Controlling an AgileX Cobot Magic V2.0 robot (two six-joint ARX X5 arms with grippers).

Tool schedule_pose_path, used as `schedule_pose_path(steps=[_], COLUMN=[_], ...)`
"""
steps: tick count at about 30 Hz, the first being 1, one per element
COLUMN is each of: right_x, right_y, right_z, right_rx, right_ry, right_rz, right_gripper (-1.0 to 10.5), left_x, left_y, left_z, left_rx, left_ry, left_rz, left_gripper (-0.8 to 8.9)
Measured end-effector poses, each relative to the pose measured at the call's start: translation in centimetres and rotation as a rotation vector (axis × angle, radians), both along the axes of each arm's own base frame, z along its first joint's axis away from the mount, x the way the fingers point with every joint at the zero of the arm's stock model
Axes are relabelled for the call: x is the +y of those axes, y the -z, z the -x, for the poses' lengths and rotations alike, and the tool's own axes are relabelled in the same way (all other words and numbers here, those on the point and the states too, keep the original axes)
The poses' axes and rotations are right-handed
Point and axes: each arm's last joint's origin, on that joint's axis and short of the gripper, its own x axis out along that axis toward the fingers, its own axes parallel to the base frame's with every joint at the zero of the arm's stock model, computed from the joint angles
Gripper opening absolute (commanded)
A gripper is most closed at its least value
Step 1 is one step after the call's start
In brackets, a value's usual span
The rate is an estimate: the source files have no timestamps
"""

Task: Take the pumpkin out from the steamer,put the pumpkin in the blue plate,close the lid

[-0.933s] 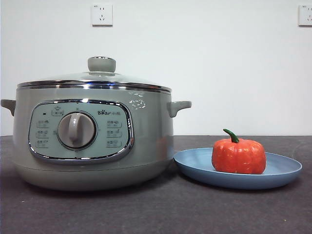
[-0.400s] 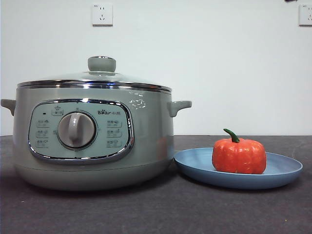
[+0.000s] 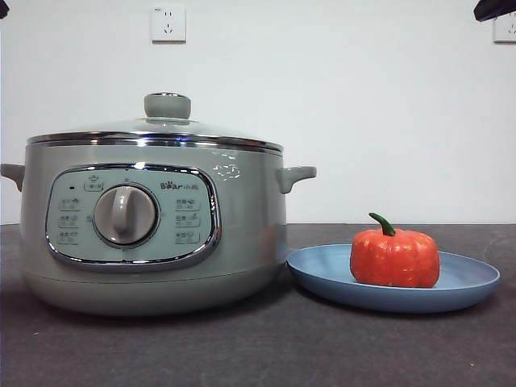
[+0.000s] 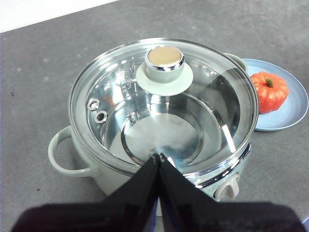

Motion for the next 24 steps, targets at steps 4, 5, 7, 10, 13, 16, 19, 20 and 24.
schedule_pose_path(steps=[4,5,7,10,13,16,19,20,24], right_x=[0.0,0.0,0.0,-0.1,-0.1,-0.1,-0.1,-0.1,-0.1], right_y=[0.1,0.2,0.2,0.3,0.3,0.3,0.3,0.3,0.3], right_z=[0.0,0.1,0.1,0.1,0.1,0.1,0.1,0.1,0.1], right_rx=[0.014,0.017,0.022,0.031,0.032,0.032,0.032,0.032,0.032], right_ry=[0.000,0.000,0.000,0.000,0.000,0.000,0.000,0.000,0.000], right_rz=[0.009,0.011,0.014,0.020,0.021,0.021,0.021,0.021,0.021], right_gripper=[0.0,0.0,0.0,0.0,0.0,0.0,0.0,0.0,0.0], left_x=[0.0,0.2,0.7,2.3,3.8,4.7,5.2,5.4,5.9], left_y=[0.0,-0.1,-0.1,-0.5,-0.8,0.1,2.5,3.5,7.3], left_z=[0.0,0.2,0.7,2.5,4.3,5.0,4.8,4.6,3.2], left_rx=[-0.002,-0.007,-0.018,-0.078,-0.213,-0.345,-0.407,-0.419,-0.426], left_ry=[0.000,-0.003,-0.036,-0.108,-0.206,-0.310,-0.411,-0.443,-0.538], left_rz=[0.001,0.001,-0.020,-0.004,0.063,0.105,0.107,0.104,0.084], left_gripper=[-0.04,-0.04,-0.04,-0.04,-0.04,-0.04,-0.04,-0.04,-0.04])
